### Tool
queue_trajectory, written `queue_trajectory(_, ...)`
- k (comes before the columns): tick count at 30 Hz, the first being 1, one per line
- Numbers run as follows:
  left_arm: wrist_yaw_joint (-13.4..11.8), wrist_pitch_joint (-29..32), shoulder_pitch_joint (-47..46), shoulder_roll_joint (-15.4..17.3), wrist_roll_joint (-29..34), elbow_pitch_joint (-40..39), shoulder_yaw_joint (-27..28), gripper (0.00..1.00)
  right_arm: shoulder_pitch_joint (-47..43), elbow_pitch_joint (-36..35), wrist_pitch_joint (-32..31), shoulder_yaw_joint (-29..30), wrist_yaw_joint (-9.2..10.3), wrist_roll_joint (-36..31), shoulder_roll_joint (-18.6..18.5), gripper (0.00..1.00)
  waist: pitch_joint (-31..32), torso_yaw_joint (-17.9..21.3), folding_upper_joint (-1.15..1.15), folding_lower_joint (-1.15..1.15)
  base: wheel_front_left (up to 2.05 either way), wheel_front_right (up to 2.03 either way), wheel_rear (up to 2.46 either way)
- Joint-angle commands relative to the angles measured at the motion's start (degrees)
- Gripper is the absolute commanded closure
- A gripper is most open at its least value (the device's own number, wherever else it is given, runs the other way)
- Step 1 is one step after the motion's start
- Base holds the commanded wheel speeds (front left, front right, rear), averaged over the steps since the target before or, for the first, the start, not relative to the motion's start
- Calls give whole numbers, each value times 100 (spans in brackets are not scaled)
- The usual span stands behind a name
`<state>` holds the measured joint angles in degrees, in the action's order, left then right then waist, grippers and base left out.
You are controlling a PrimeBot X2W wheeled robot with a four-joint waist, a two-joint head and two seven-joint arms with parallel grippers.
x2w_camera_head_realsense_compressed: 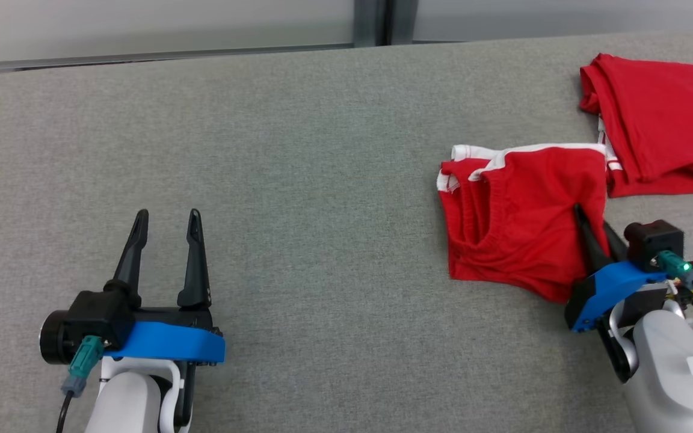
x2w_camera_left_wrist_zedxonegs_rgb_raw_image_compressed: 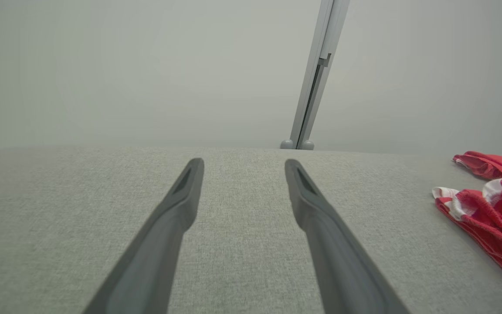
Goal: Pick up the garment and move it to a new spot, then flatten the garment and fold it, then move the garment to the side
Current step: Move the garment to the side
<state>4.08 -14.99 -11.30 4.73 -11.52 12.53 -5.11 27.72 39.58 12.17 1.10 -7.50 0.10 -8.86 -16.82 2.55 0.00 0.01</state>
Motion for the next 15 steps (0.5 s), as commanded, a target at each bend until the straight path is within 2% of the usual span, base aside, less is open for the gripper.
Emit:
queue_trajectory(1, 19, -24, -119, 8, 44, -23, -2, 0, 39, -118, -9, 7, 1, -2, -54, 100, -34, 35, 0, -1, 0, 0, 0)
queue_trajectory(8, 51, -24, -272, -29, 73, 0, -50, 0, 281, -716, -204, -220, 1, 38, -366, 100, -148, 40, 0, -1, 0, 0, 0)
queue_trajectory(15, 107, -23, -479, -18, 100, -106, -52, 0, 939, -1197, -786, -514, 1, 84, -1013, 100, -504, -99, 0, -1, 0, 0, 0)
